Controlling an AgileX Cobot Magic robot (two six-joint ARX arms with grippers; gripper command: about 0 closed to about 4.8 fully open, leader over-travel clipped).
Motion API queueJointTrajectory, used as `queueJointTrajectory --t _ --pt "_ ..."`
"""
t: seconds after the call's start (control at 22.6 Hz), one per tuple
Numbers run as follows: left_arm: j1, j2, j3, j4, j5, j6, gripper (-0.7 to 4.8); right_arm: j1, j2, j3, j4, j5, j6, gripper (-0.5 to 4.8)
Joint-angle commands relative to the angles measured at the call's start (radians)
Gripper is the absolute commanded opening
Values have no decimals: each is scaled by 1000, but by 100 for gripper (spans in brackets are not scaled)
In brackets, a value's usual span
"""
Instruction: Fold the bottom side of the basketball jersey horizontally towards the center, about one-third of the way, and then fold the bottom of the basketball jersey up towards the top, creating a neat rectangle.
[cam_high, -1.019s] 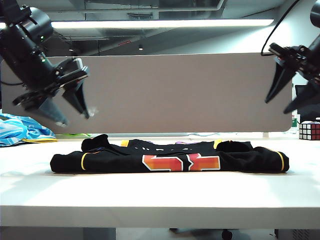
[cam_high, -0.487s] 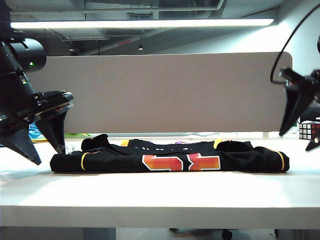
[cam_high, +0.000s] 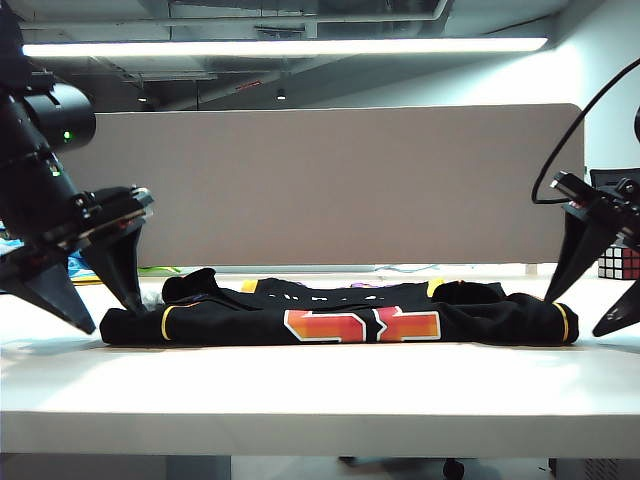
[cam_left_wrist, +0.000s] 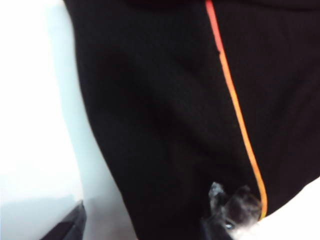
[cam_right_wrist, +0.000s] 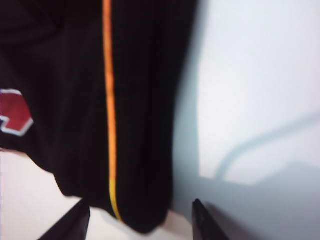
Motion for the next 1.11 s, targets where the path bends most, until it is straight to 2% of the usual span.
queueJointTrajectory --t 0.04,0.35,0.49,0.53,0.58,0.62,0.66,0.75,0.8,0.89,0.93,1.02,1.11 --pt "0 29 0 -2 29 -1 282 18 19 2 44 -15 23 279" --pt "-1 69 0 8 51 -7 281 74 76 2 95 -13 55 278" --pt "-1 69 0 20 82 -7 275 87 85 2 100 -10 55 260" --pt "-1 70 0 26 99 -7 257 90 88 2 100 -9 55 246" --pt "-1 71 0 36 145 -7 154 95 88 2 99 -2 54 188" --pt "-1 71 0 44 164 -7 80 95 88 2 100 2 54 138" --pt "-1 71 0 62 189 -6 9 95 88 3 101 13 51 63" --pt "0 71 0 82 207 -7 -6 94 87 3 100 13 45 6" --pt "1 70 0 79 206 -7 -6 94 85 3 93 13 45 6" --pt "4 58 0 10 204 11 -6 95 64 4 36 9 11 -2" --pt "8 42 0 -56 193 47 -6 95 38 3 -18 10 -21 -2" --pt "8 -8 0 -165 144 85 -6 94 -30 3 -118 18 -72 -2" --pt "23 -101 0 -265 144 87 -6 94 -145 3 -223 20 -108 -2"
